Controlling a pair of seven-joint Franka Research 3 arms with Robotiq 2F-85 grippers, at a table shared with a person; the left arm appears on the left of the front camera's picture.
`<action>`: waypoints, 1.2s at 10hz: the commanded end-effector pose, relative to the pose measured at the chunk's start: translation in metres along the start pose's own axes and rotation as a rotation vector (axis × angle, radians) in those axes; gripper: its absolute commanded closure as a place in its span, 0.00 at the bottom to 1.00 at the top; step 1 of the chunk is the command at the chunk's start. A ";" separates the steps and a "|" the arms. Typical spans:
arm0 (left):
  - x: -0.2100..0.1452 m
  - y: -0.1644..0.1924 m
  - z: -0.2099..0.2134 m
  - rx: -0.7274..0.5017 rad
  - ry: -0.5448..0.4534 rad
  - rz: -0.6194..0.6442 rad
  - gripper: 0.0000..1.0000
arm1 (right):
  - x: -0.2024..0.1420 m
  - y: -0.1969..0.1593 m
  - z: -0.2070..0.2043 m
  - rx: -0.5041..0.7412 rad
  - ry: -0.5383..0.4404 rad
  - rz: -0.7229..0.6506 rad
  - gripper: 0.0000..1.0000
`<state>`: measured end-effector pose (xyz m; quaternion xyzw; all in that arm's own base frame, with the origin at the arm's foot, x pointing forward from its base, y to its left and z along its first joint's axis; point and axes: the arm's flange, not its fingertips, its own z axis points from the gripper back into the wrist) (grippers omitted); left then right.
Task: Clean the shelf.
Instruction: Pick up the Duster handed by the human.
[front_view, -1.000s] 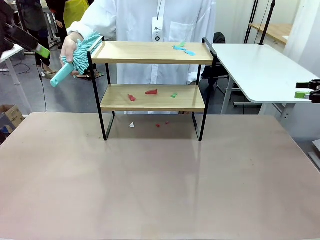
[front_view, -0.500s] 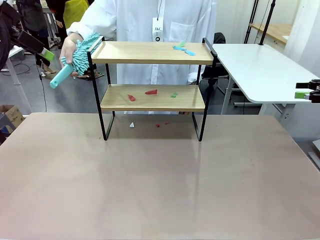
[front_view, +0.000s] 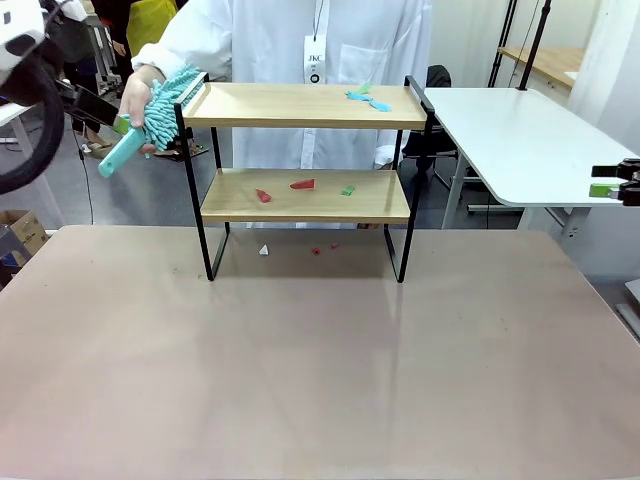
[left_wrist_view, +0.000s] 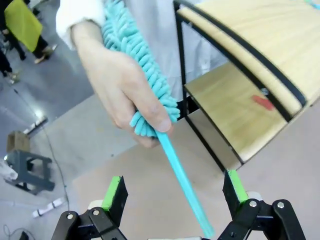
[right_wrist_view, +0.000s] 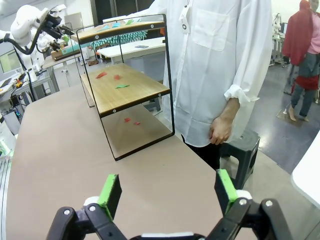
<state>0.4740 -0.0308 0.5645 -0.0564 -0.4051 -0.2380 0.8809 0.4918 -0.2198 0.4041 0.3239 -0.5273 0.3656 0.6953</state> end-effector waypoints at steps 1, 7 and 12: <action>-0.001 -0.004 -0.011 0.039 0.049 0.034 0.00 | 0.003 0.001 -0.001 0.003 0.002 0.007 0.00; -0.002 -0.008 -0.027 0.003 0.144 0.040 0.00 | 0.003 0.001 -0.001 0.003 0.002 0.007 0.00; -0.003 -0.016 -0.028 0.057 0.190 0.045 1.00 | 0.003 0.001 -0.001 0.003 0.002 0.007 0.00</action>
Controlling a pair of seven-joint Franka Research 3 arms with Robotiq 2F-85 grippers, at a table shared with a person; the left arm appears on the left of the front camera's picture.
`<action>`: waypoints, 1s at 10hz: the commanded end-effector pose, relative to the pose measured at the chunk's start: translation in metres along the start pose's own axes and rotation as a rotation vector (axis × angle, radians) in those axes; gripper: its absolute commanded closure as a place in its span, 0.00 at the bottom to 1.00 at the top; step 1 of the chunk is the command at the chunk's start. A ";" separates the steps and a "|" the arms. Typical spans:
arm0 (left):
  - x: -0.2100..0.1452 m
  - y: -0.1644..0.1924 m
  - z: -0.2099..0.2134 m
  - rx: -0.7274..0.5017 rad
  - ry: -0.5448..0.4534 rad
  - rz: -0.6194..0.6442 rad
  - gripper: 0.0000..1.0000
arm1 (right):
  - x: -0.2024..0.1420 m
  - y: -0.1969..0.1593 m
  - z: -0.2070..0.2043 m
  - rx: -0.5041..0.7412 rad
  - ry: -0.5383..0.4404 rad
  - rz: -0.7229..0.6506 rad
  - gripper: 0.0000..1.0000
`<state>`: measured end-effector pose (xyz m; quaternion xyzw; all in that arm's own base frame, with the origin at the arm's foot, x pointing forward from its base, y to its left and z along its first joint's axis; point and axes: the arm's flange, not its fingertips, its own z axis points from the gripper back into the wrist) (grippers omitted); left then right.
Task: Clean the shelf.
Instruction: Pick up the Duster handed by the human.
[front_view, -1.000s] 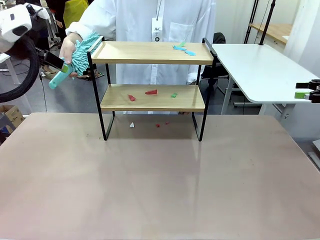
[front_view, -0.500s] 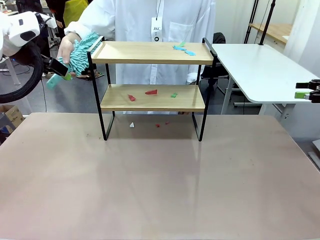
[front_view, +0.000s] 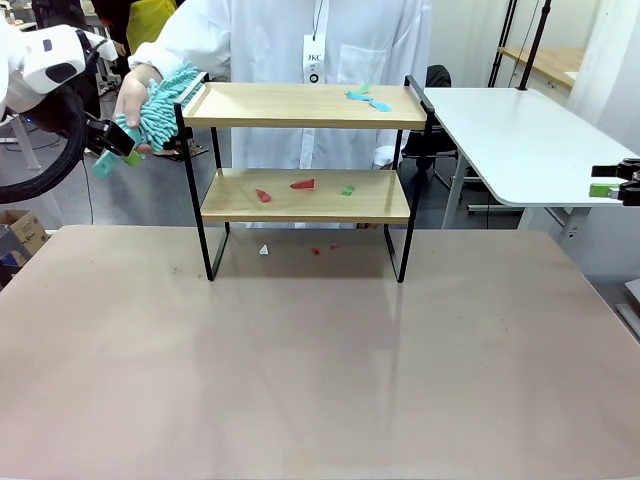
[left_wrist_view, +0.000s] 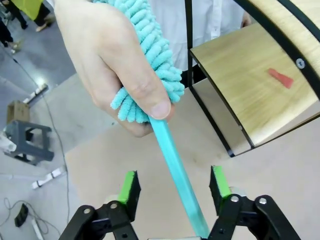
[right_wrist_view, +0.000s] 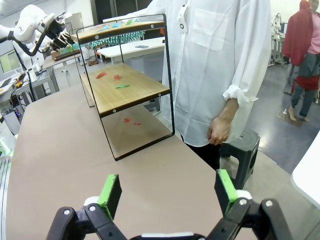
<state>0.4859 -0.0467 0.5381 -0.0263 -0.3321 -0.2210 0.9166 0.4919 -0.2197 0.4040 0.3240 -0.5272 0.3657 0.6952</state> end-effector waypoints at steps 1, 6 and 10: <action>0.004 -0.005 0.003 0.025 0.026 0.015 0.63 | 0.003 0.001 -0.001 0.003 0.002 0.007 0.00; 0.001 -0.012 0.001 0.056 0.053 0.021 1.00 | 0.003 0.001 -0.001 0.003 0.002 0.007 0.00; 0.001 -0.012 0.004 0.105 0.056 0.066 1.00 | 0.003 0.001 -0.001 0.003 0.002 0.007 0.00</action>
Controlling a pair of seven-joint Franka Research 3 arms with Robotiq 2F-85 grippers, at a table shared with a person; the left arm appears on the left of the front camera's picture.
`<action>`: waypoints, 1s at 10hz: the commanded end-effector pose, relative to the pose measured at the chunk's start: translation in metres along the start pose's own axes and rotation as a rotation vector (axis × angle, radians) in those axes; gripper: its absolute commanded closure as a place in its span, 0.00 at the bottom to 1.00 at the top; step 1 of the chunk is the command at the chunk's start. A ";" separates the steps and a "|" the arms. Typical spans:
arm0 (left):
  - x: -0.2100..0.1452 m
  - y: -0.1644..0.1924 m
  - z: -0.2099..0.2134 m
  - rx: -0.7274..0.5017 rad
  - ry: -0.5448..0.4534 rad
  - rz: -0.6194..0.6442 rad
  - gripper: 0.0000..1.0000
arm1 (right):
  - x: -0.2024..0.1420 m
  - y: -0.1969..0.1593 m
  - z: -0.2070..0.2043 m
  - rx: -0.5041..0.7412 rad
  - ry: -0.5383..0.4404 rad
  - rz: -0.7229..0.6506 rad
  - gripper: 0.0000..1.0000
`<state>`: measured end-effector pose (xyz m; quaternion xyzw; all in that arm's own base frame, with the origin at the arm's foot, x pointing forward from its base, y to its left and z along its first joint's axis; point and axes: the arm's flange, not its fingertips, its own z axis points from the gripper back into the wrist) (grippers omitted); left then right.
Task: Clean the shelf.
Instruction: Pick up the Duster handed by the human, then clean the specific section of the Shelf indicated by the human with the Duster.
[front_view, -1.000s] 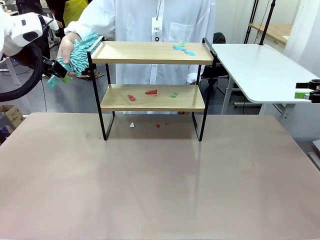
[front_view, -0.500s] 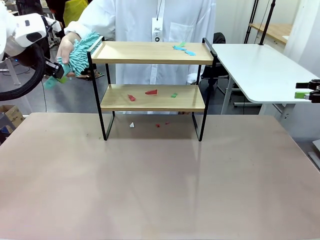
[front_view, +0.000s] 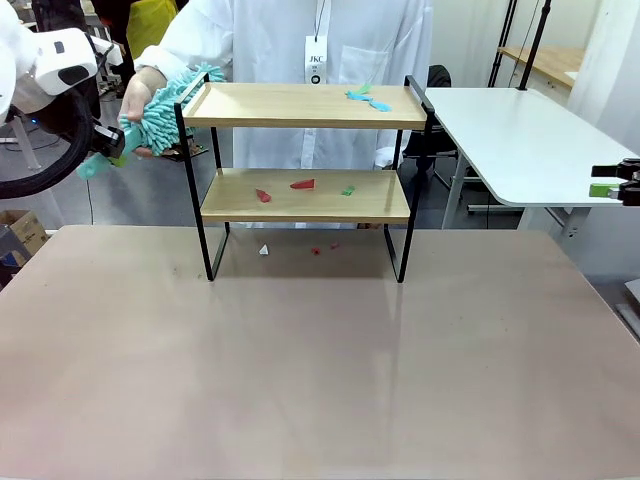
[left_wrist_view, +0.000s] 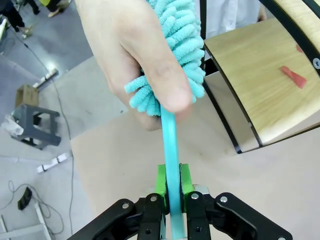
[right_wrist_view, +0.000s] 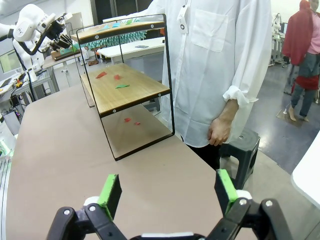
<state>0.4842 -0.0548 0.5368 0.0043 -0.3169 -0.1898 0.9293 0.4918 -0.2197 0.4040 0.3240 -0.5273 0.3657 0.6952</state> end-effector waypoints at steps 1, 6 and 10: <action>-0.001 0.001 0.005 0.070 -0.013 0.042 1.00 | 0.003 0.001 -0.001 0.003 0.002 0.007 0.00; 0.000 0.000 0.000 0.000 0.000 0.000 1.00 | 0.003 0.001 -0.001 0.003 0.002 0.007 0.00; -0.014 0.017 0.032 0.046 0.079 -0.116 0.87 | 0.003 0.001 -0.001 0.003 0.002 0.007 0.00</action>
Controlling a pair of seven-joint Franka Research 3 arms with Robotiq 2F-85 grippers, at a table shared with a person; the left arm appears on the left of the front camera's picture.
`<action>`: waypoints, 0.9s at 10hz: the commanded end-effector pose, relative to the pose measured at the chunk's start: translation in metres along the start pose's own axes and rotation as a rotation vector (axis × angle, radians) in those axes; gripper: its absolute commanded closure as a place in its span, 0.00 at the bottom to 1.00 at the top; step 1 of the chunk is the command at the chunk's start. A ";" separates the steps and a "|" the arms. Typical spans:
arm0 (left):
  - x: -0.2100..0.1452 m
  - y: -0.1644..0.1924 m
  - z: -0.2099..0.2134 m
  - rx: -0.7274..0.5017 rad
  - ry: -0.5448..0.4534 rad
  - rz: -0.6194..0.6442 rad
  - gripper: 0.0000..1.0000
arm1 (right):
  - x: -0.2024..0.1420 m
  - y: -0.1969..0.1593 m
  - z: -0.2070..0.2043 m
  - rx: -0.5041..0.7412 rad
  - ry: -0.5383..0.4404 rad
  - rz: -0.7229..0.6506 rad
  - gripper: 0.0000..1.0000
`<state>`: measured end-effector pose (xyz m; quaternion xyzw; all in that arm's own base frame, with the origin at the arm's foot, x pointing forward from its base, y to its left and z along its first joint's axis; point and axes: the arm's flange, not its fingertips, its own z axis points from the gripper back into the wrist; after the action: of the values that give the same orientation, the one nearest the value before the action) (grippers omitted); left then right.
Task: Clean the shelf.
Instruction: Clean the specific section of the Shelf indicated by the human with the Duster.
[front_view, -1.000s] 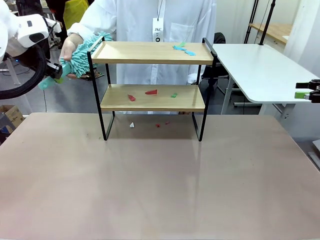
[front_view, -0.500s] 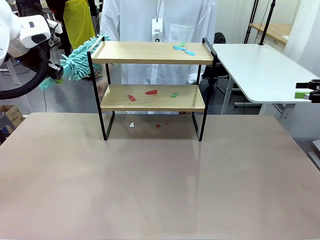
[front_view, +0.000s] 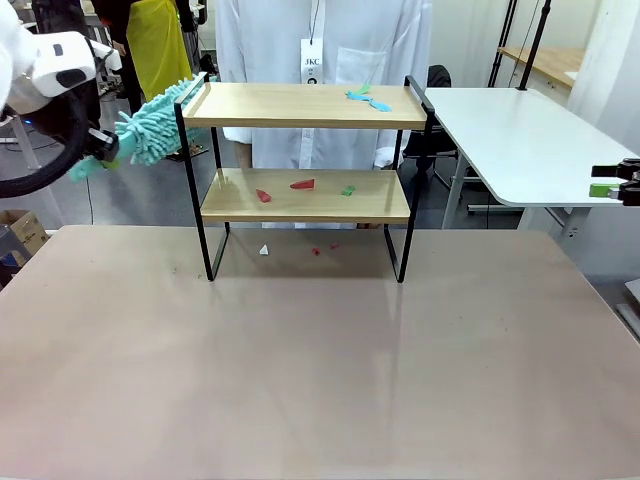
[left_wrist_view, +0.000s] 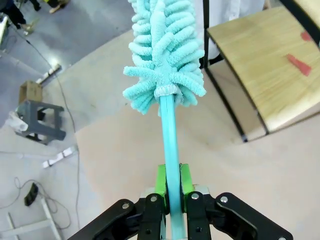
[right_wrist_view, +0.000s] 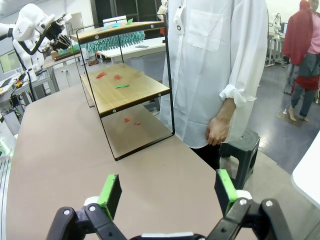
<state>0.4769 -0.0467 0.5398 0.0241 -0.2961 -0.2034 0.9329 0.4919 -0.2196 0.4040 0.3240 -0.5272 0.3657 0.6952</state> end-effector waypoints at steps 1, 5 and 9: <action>-0.014 0.017 0.042 0.044 0.088 -0.179 0.87 | 0.003 0.001 -0.001 0.002 0.002 0.007 0.00; -0.043 0.021 0.104 0.206 0.346 -0.500 0.87 | 0.003 0.001 -0.001 0.002 0.002 0.007 0.00; -0.074 0.011 0.140 0.100 0.611 -0.923 0.87 | 0.003 0.001 -0.001 0.002 0.002 0.007 0.00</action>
<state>0.3546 -0.0013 0.6078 0.2439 0.0017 -0.5126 0.8233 0.4919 -0.2196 0.4039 0.3241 -0.5272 0.3656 0.6952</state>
